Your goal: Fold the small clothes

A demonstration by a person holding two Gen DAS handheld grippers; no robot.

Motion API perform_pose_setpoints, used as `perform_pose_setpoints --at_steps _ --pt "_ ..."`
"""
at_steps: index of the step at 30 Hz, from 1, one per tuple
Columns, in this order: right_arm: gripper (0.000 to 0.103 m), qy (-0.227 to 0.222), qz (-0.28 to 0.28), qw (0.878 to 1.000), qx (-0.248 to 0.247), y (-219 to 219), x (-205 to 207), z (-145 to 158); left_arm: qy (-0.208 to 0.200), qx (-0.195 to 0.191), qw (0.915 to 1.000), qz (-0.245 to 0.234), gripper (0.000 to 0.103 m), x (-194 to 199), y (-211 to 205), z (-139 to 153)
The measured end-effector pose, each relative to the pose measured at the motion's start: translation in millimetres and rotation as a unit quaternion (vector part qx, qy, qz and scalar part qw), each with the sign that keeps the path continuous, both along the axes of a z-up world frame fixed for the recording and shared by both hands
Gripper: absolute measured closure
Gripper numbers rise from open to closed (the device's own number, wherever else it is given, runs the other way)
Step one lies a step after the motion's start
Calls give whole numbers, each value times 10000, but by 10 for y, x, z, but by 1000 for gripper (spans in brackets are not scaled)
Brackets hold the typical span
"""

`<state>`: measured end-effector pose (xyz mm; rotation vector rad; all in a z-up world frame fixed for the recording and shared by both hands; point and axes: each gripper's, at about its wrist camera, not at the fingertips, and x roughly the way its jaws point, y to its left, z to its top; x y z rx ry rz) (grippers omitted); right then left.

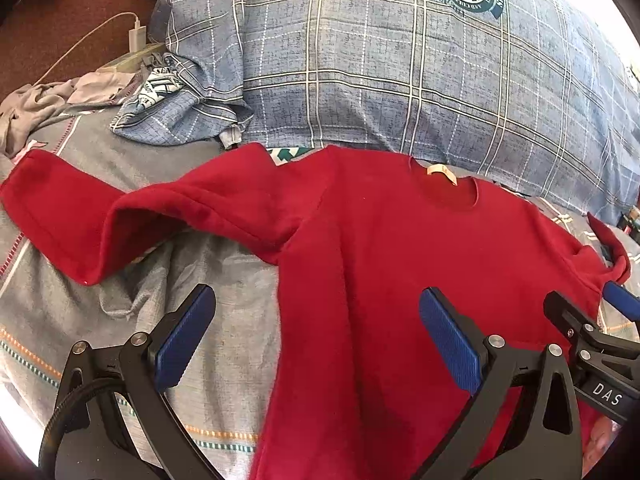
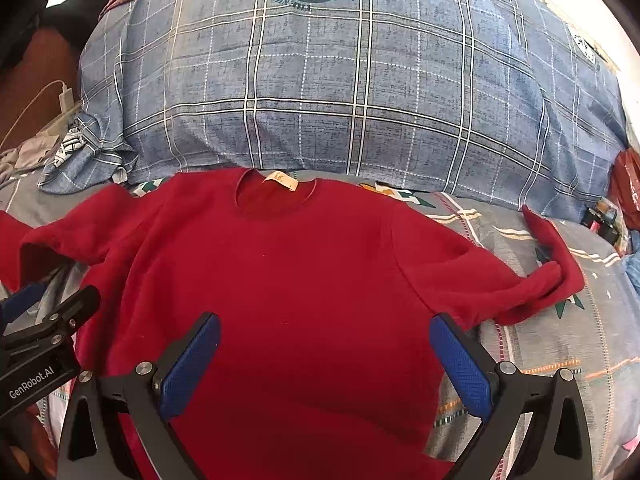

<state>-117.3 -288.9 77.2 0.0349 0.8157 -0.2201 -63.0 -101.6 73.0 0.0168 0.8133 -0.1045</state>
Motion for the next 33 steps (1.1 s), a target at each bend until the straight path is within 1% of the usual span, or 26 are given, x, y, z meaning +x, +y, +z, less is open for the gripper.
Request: perform_pose_setpoints --at_steps 2,5,8,10,13,16,19,21,23,24,28,30,33 --pt "0 3 30 10000 12 16 12 -1 -14 42 10000 31 1 9 43 22" --pt "0 -4 75 10000 37 39 26 4 -139 129 9996 219 1 12 181 88" --pt "0 -42 137 9998 108 69 35 15 -289 348 9974 558 1 48 405 172" --pt "0 -40 166 9997 145 90 46 14 -393 479 9944 856 1 95 601 235" --pt "0 -38 222 9995 202 114 55 8 -431 580 9876 1395 1 204 967 310" --pt "0 -23 278 9993 257 147 65 -5 -478 748 9766 1958 1 320 1320 366" --pt "0 16 344 9989 317 187 75 -30 -379 904 9695 2245 1 434 1539 342" --pt "0 47 390 9987 340 210 83 -45 -299 856 9693 2286 4 502 1611 288" --pt "0 50 408 9986 343 216 81 -45 -133 729 9728 2196 5 576 1635 229" --pt "0 48 419 9985 341 220 82 -40 -115 767 9726 2193 5 592 1623 222" --pt "0 59 449 9984 330 223 76 -42 -410 923 9742 2019 5 561 1480 328" --pt "0 105 449 9983 362 216 87 -62 -404 1047 9724 2047 5 635 1489 371" --pt "0 167 464 9978 440 218 94 -91 -290 971 9704 2190 5 742 1644 372"
